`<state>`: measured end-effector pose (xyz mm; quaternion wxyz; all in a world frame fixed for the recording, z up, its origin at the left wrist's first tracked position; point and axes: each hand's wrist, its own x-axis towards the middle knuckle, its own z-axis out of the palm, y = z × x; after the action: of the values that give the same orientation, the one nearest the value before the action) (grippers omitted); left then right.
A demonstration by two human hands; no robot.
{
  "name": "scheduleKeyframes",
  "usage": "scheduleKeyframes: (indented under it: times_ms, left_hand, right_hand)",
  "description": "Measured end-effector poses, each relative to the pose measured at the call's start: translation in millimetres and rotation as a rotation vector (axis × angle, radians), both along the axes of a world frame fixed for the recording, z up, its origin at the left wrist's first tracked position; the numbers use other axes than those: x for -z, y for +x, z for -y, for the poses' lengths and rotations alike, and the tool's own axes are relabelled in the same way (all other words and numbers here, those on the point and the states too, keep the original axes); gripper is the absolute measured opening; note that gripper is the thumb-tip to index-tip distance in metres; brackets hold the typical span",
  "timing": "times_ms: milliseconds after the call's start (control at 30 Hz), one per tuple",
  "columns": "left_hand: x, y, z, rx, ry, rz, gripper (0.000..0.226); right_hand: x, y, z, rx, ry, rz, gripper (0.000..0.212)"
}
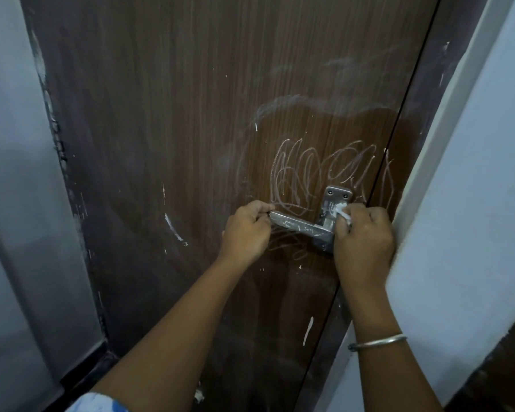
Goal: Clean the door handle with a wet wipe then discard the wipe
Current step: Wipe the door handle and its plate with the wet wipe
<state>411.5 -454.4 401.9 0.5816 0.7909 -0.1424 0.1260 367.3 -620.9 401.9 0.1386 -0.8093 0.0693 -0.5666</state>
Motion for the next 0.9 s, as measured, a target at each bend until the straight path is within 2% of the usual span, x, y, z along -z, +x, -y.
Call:
scheduleKeyframes:
  times_ms: [200,400,600,733,900]
  left_hand:
    - [1,1,-2,0.027,-0.007,-0.008,0.030]
    - [2,2,-3,0.047,0.010,-0.011,0.031]
    - [4,3,-2,0.062,-0.009,0.000,0.031]
    - [5,3,-3,0.047,-0.001,0.006,0.030]
    - [4,6,-3,0.052,0.024,0.001,0.034]
  right_hand:
    - [-11,-3,-3,-0.001,0.044,0.009,0.012]
    - [-9,-9,-5,0.106,-0.030,-0.167,0.005]
    - [-20,-10,-7,0.081,-0.015,-0.152,0.010]
    - [-25,-6,-3,0.176,-0.053,-0.272,0.012]
    - [-30,0,-15,0.073,-0.137,-0.308,0.012]
